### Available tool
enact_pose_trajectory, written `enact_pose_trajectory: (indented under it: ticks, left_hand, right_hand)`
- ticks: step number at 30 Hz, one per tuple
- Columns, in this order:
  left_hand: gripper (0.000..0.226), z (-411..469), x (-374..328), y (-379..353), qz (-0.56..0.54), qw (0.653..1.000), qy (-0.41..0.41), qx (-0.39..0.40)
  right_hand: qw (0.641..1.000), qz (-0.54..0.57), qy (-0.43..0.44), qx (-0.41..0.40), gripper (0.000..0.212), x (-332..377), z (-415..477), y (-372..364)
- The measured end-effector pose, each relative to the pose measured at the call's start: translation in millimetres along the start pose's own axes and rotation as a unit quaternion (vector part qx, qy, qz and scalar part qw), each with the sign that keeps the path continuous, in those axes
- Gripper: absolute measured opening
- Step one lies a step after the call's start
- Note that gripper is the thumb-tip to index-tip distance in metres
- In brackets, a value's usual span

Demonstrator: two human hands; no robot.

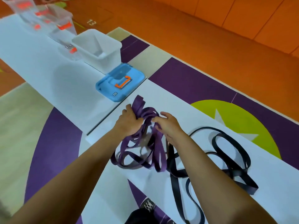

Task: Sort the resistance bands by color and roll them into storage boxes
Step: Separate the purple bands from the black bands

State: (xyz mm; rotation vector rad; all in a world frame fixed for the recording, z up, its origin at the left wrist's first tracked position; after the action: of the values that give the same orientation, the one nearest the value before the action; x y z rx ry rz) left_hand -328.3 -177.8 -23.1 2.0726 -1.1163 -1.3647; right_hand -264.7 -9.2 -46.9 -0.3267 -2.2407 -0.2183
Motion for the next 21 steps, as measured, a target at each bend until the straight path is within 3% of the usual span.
enact_pose_trajectory:
  ticks: [1,3,4,7,9,11,17,21]
  left_hand:
    - [0.082,8.2,1.6,-12.1,0.010,1.000,-0.005,0.018]
    - [0.100,16.8,11.1,-38.6,0.026,0.998,-0.015,0.056]
    - [0.101,17.8,18.3,-50.5,0.040,0.997,-0.023,0.068]
    - [0.087,15.0,37.9,-67.8,0.098,0.991,-0.071,0.047]
    - [0.077,10.9,47.3,-71.4,0.116,0.988,-0.096,0.024]
    - [0.077,5.2,55.0,-73.3,0.144,0.984,-0.105,0.013]
    - [0.089,-8.3,78.1,-78.3,0.141,0.986,-0.090,-0.001]
    - [0.105,-15.0,90.6,-90.4,0.150,0.986,-0.076,0.012]
  right_hand:
    - [1.000,-0.017,0.005,-0.006,0.067,-8.6,9.1,0.2]
    - [0.999,-0.042,0.015,-0.012,0.029,-25.0,16.5,3.9]
    - [0.998,-0.057,0.017,-0.018,0.023,-34.9,17.6,8.9]
    - [0.983,-0.135,0.071,-0.099,0.031,-55.5,14.9,37.9]
    - [0.958,-0.201,0.097,-0.177,0.035,-70.2,8.1,59.5]
    - [0.937,-0.260,0.066,-0.225,0.049,-90.3,1.9,71.9]
    - [0.856,-0.412,0.098,-0.296,0.073,-84.8,-11.3,77.5]
    - [0.769,-0.570,0.025,-0.290,0.032,-78.7,4.0,94.2]
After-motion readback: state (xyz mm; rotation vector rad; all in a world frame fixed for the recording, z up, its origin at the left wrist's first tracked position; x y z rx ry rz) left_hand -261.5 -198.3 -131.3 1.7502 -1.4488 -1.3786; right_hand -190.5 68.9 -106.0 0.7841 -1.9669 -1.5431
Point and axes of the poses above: each hand's wrist, its own z-axis towards the middle knuckle, its own y-axis out of the back of the hand, x = y × z, the point moved 10 cm from there along z, towards the middle knuckle, and after that the axes turned 2 degrees about -x, right-handed, at the moved point
